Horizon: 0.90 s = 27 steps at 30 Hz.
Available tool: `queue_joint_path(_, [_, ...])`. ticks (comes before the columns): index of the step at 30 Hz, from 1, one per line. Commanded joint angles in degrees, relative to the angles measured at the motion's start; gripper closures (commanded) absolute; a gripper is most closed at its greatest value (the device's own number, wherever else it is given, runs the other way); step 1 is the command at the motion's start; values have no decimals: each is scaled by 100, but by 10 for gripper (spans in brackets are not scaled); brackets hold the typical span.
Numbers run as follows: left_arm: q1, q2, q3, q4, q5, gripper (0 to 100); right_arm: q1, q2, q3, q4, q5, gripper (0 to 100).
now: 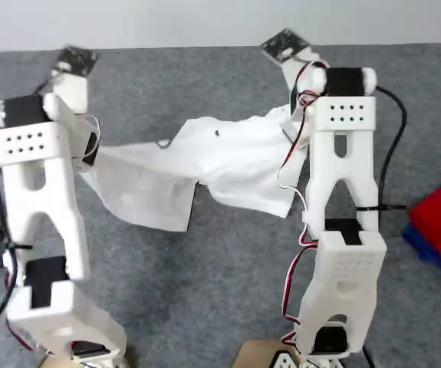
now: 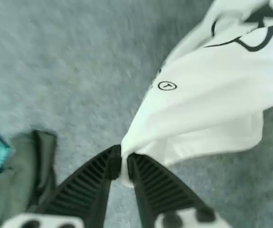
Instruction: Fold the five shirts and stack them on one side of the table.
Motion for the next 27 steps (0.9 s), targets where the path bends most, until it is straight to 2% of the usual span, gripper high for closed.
queue_joint_path(1, [-62, 158, 13, 114, -123, 992, -4, 75, -18, 101, 35, 989])
queue_joint_path(8, [-18, 114, 163, 141, -114, 992, 40, 92, -35, 224, 62, 989])
queue_joint_path(15, [264, -1284, 1736, 114, -88, 991, 321, -585, 510, 233, 44, 988])
queue_joint_path(17, [246, -1829, 2123, 114, -79, 978, 374, -796, 809, 233, 35, 959])
queue_joint_path(22, [62, -2980, 2958, 105, -105, 850, 382, -1288, 1591, 233, -149, 852])
queue_joint_path(27, [44, -3666, 3345, 114, -132, 828, 391, -1798, 1908, 233, -316, 805])
